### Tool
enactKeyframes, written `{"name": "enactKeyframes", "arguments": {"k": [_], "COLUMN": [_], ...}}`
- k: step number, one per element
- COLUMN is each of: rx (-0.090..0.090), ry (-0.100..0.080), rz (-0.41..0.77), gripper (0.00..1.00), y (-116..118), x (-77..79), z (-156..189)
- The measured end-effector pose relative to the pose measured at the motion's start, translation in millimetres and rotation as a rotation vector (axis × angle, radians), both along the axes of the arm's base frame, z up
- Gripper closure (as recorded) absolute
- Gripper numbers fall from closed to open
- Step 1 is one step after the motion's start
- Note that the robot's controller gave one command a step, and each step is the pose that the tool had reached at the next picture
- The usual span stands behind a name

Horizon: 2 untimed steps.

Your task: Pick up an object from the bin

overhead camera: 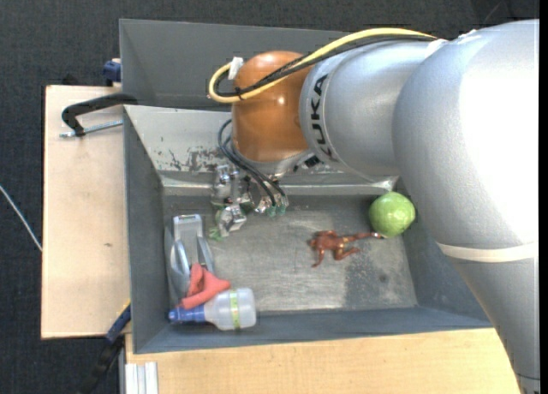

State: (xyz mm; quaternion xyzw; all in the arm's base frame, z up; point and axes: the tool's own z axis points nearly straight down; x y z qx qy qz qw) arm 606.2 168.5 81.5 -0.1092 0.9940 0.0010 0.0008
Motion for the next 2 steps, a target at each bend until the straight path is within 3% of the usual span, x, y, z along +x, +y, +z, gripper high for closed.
{"name": "enactKeyframes", "arguments": {"k": [1, 2], "rx": [0.0, 0.002], "ry": [0.0, -0.008], "rz": [0.0, 0.0], "gripper": [1.0, 1.0], "y": [0, 1], "x": [0.0, 1.7], "z": [0, 90]}}
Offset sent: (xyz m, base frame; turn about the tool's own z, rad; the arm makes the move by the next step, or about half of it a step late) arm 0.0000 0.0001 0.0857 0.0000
